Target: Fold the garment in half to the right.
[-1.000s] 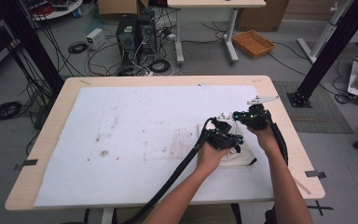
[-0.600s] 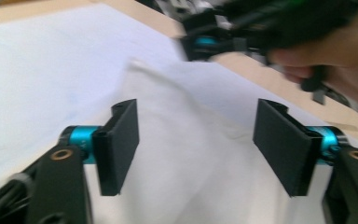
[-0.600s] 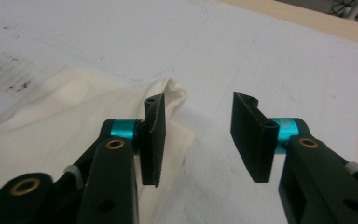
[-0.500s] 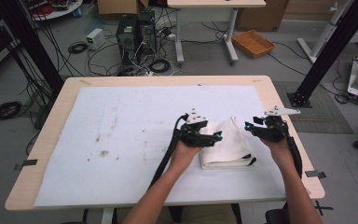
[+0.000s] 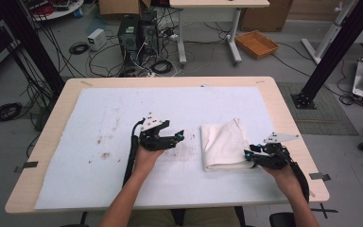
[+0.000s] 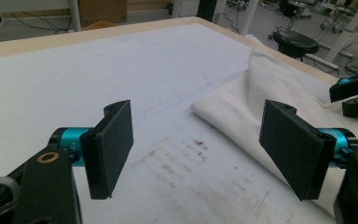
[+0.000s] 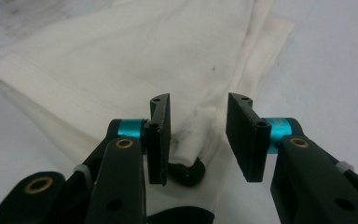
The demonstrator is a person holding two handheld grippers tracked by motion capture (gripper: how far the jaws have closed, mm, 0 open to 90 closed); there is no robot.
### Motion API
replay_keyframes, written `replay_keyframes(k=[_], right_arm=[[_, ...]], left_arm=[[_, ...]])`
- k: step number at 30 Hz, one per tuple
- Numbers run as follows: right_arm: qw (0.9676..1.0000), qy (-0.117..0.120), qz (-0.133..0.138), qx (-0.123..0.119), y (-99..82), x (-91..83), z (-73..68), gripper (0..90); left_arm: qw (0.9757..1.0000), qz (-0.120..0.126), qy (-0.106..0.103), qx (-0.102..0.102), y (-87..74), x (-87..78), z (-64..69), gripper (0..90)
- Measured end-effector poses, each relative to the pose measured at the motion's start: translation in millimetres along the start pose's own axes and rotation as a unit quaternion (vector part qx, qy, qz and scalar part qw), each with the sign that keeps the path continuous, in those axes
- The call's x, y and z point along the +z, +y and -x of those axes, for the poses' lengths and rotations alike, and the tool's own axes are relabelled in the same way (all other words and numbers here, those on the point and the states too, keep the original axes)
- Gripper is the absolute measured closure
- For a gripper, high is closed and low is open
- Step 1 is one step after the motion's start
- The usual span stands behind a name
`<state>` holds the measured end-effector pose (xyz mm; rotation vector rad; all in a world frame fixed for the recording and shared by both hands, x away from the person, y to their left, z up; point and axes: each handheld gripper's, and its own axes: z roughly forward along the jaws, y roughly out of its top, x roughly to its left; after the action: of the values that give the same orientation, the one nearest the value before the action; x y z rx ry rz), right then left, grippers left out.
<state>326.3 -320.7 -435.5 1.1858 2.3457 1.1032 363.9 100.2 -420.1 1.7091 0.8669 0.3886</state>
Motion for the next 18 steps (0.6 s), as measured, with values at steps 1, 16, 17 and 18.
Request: replay_keyframes(k=[1,16,17,18], right_arm=[[1.0,0.001,-0.004,0.001,-0.6,1.3,0.5,67.5],[1.0,0.007,0.002,0.005,-6.6,-16.0,-6.7,87.2],[1.0,0.004,0.004,0.005,-6.8,-20.0,-6.9,87.2],[0.9999,-0.002,0.006,0.008,-7.2,-23.7,-7.5,87.2]], left_arm=[[1.0,0.0,0.001,0.001,-1.2,-3.5,-3.1,25.9],[0.9995,0.024,0.016,0.013,-15.3,-71.0,-45.9,26.0],[0.9995,0.025,0.018,0.009,-16.6,-73.7,-48.0,25.9],[0.9995,0.025,0.019,0.005,-17.6,-75.9,-49.9,26.0]])
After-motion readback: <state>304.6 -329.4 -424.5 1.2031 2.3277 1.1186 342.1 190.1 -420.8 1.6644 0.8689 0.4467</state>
